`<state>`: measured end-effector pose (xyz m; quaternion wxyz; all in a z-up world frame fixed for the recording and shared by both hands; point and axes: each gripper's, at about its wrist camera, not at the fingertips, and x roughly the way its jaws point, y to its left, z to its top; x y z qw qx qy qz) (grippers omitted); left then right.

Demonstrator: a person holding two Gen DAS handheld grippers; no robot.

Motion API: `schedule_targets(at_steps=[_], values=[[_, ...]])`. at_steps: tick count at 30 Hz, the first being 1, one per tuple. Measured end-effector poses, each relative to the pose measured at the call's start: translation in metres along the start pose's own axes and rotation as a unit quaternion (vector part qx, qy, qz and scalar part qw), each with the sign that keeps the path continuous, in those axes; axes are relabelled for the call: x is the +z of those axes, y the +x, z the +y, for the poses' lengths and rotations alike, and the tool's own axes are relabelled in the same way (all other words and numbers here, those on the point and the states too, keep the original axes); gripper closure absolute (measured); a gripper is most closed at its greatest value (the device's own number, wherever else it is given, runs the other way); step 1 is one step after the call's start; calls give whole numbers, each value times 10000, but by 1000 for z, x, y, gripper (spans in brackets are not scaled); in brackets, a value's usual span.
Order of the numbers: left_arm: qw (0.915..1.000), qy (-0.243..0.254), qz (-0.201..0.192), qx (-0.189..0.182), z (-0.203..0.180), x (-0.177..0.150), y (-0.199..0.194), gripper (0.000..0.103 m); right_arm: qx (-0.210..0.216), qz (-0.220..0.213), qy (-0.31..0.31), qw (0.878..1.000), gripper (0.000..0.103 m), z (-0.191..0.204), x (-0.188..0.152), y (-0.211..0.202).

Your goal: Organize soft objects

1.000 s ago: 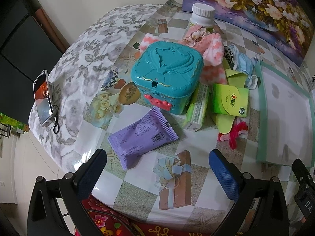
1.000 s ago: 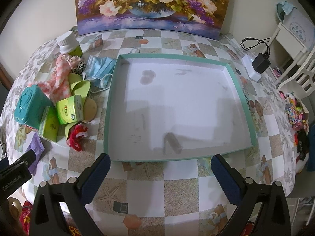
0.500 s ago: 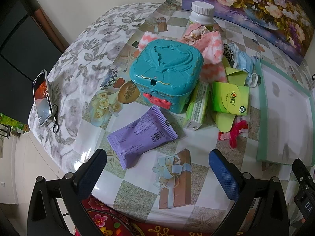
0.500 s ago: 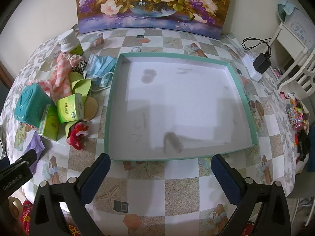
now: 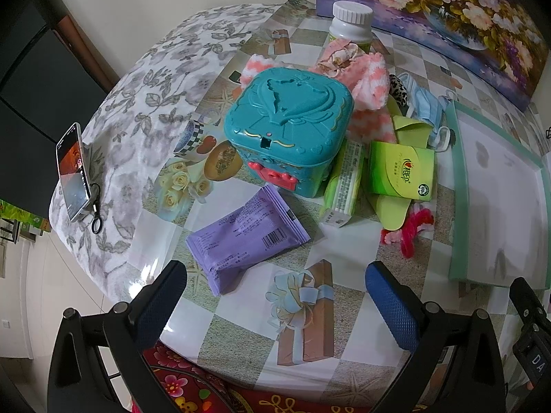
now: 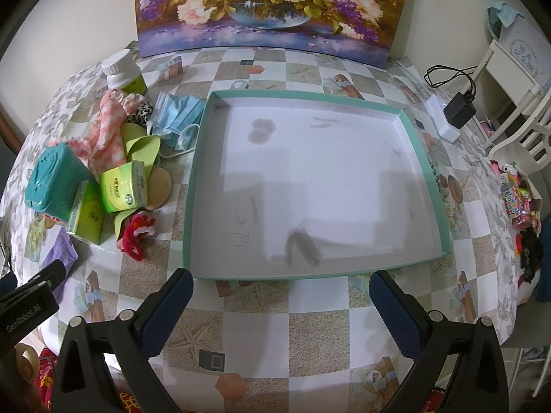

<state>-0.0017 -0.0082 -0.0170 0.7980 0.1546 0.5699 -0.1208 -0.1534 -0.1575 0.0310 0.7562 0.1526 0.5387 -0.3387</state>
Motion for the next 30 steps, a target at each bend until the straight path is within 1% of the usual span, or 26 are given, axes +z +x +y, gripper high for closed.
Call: schedule_targets(at_steps=[25, 27, 30], values=[[10000, 0, 12, -3, -1, 0, 0, 0, -2, 5, -5, 10000, 0, 0, 0, 1], [10000, -28, 33, -87, 0, 0, 0, 0, 0, 3, -7, 10000, 0, 1, 0, 1], [9989, -248, 100, -379, 14, 1, 2, 0, 131, -111, -84, 9998, 0, 7, 1, 0]])
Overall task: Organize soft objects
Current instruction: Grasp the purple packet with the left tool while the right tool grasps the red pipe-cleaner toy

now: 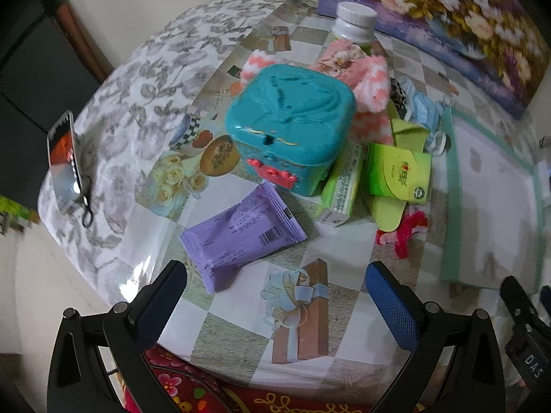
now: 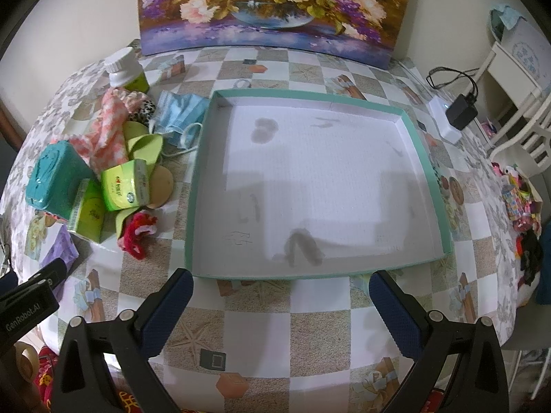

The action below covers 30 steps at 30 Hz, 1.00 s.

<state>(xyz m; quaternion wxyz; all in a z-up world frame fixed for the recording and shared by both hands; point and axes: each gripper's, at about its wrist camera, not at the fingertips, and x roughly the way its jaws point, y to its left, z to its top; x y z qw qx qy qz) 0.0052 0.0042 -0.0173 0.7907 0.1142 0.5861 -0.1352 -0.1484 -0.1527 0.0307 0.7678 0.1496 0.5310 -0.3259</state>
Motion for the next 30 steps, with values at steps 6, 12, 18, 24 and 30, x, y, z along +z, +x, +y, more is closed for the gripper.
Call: schedule_targets(at_steps=[6, 12, 18, 24, 30], values=[[9999, -102, 117, -62, 25, 4, 6, 0, 932, -57, -186, 9955, 0, 28, 15, 4], [9989, 365, 281, 102, 31, 8, 21, 0, 1116, -178, -629, 9916, 0, 60, 18, 8], [9971, 596, 441, 145, 39, 10, 42, 0, 1388, -123, -1036, 9848, 5, 79, 24, 20], [9969, 623, 471, -39, 41, 11, 52, 0, 1525, 39, -1439, 9778, 17, 104, 26, 37], [9962, 762, 397, -104, 34, 14, 58, 0, 1541, 166, -1736, 9726, 24, 123, 25, 51]])
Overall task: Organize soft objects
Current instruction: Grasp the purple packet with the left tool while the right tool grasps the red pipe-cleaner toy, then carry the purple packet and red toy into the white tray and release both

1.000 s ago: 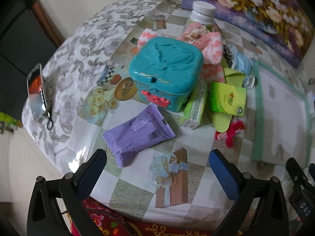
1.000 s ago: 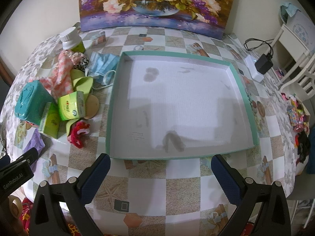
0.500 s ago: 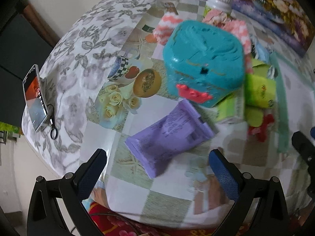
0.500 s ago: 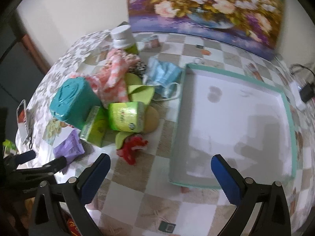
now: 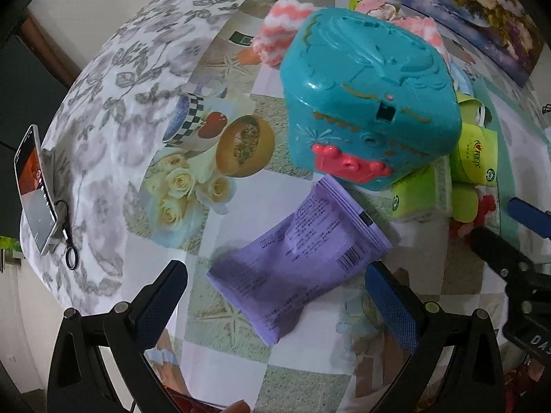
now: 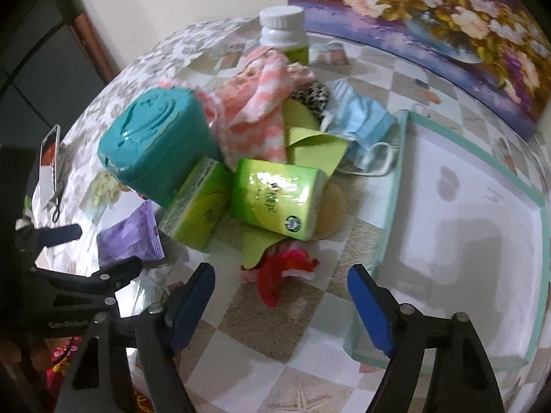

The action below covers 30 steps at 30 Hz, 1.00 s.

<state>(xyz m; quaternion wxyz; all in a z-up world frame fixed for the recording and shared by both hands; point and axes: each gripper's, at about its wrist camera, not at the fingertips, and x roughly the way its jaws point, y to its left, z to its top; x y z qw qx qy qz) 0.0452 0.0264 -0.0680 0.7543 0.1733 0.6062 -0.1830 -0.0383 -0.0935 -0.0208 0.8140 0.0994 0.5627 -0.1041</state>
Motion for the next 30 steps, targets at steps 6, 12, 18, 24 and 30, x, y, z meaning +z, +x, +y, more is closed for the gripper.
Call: schedule_targets(at_steps=[6, 12, 18, 24, 30], values=[[10000, 27, -48, -15, -2, 2, 4, 4, -19, 180, -141, 9997, 29, 5, 2, 18], [10000, -59, 29, -28, 4, 9, 15, 21, -35, 350, -155, 9993, 37, 5, 1, 35], [9998, -176, -8, -29, 11, 6, 9, 40, -16, 288, -128, 9995, 48, 3, 2, 38], [9995, -328, 13, -31, 24, 0, 3, 46, -73, 281, -179, 9994, 51, 2, 0, 39], [9992, -398, 31, 2, 25, -8, -6, 51, -95, 316, -147, 9993, 51, 0, -7, 35]])
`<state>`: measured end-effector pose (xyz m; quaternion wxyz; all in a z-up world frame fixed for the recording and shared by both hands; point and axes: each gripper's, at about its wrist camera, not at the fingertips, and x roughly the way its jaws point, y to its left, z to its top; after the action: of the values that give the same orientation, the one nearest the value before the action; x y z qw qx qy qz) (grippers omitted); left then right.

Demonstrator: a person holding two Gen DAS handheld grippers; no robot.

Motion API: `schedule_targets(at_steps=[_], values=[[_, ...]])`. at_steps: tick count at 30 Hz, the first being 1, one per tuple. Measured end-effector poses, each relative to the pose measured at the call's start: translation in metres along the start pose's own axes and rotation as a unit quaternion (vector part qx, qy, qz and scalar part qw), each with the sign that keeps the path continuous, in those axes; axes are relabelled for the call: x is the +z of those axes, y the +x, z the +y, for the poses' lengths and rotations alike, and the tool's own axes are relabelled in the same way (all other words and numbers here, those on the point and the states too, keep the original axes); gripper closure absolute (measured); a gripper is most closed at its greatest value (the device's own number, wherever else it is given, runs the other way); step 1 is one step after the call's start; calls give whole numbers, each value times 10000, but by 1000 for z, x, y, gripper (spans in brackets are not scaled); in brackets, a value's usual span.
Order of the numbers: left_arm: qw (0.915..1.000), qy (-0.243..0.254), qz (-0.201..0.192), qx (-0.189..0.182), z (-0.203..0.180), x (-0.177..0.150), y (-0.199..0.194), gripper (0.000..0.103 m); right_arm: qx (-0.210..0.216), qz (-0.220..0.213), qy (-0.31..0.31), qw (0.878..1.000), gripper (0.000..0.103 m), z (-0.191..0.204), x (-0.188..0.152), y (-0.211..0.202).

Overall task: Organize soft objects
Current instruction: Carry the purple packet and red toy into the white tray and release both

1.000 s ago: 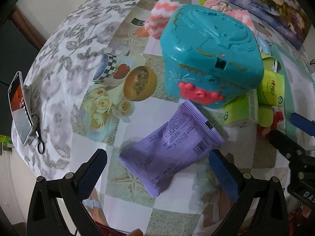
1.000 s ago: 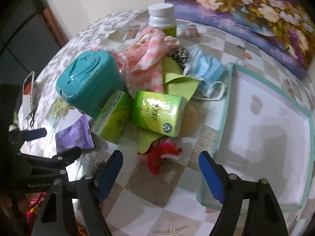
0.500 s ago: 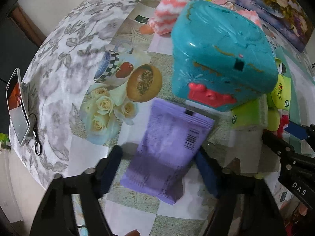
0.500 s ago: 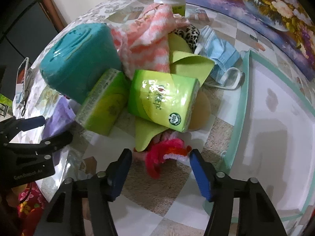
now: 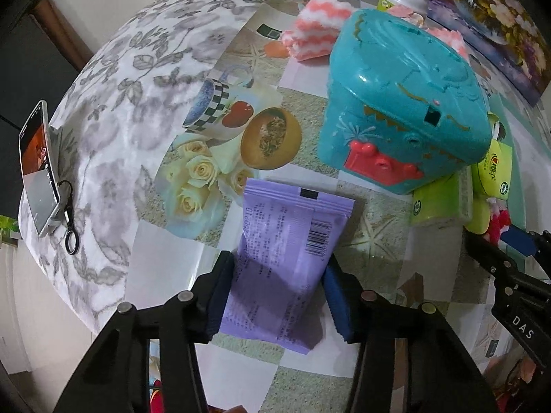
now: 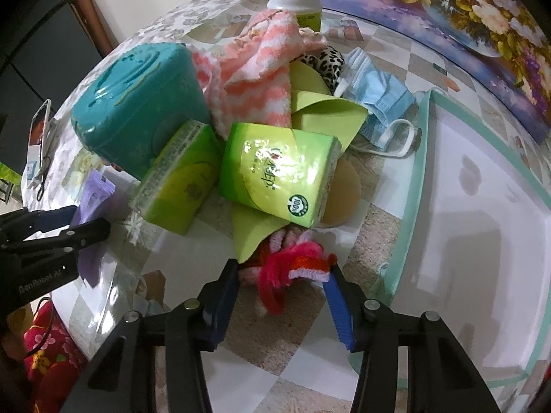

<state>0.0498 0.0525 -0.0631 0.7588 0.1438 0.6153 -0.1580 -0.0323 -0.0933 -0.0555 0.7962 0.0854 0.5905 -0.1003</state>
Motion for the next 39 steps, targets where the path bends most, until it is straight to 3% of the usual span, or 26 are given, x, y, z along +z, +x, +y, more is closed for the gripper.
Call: schedule_targets(at_steps=[10, 26, 31, 39], values=[[9999, -148, 78, -29, 4, -15, -4, 56, 77, 93, 174, 9998, 51, -12, -16, -4], [9987, -499, 26, -29, 17, -33, -52, 58, 222, -87, 419, 9988, 50, -28, -26, -33], [9986, -484, -214, 18, 15, -32, -86, 58, 259, -308, 538, 9977, 50, -33, -24, -53], [9948, -426, -909, -159, -8, -31, -150, 58, 83, -793, 712, 9943, 50, -36, -18, -88]])
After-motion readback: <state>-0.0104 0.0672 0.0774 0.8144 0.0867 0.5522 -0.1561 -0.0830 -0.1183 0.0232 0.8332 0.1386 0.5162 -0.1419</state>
